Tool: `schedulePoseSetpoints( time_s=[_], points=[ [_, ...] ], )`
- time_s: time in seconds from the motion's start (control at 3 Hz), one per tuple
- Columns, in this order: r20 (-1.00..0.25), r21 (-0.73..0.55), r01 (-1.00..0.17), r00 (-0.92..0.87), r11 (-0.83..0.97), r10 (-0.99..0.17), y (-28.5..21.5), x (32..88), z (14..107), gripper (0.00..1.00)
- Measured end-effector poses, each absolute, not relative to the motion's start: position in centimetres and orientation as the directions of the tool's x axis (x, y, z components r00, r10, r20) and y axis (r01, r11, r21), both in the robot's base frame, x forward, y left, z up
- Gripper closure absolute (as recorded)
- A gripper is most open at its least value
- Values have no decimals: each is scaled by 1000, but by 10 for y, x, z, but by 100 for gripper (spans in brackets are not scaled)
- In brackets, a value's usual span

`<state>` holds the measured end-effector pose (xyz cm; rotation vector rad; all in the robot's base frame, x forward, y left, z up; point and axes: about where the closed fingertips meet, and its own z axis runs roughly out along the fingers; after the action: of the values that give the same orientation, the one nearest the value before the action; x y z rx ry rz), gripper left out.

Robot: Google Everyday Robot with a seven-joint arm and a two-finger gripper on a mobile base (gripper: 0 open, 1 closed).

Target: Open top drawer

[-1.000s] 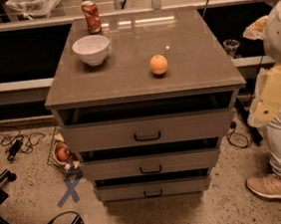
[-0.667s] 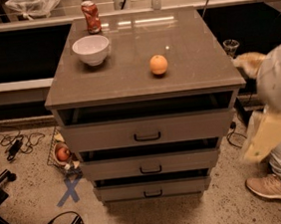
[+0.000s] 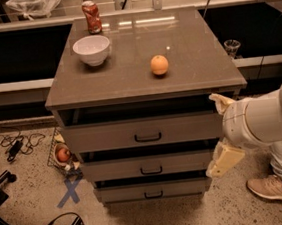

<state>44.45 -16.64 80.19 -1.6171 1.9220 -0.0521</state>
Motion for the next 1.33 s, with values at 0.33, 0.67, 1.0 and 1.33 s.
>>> schedulePoseSetpoints(
  time_s=[0.33, 0.67, 1.0, 1.33],
  points=[
    [-483, -424, -854, -70, 303, -873, -166, 487, 772, 0],
    [-483, -424, -854, -70, 303, -873, -166, 487, 772, 0],
    [-457, -400, -866, -96, 300, -884, -164, 496, 752, 0],
    [-416, -359, -886, -129, 292, -900, -164, 512, 722, 0]
  ],
)
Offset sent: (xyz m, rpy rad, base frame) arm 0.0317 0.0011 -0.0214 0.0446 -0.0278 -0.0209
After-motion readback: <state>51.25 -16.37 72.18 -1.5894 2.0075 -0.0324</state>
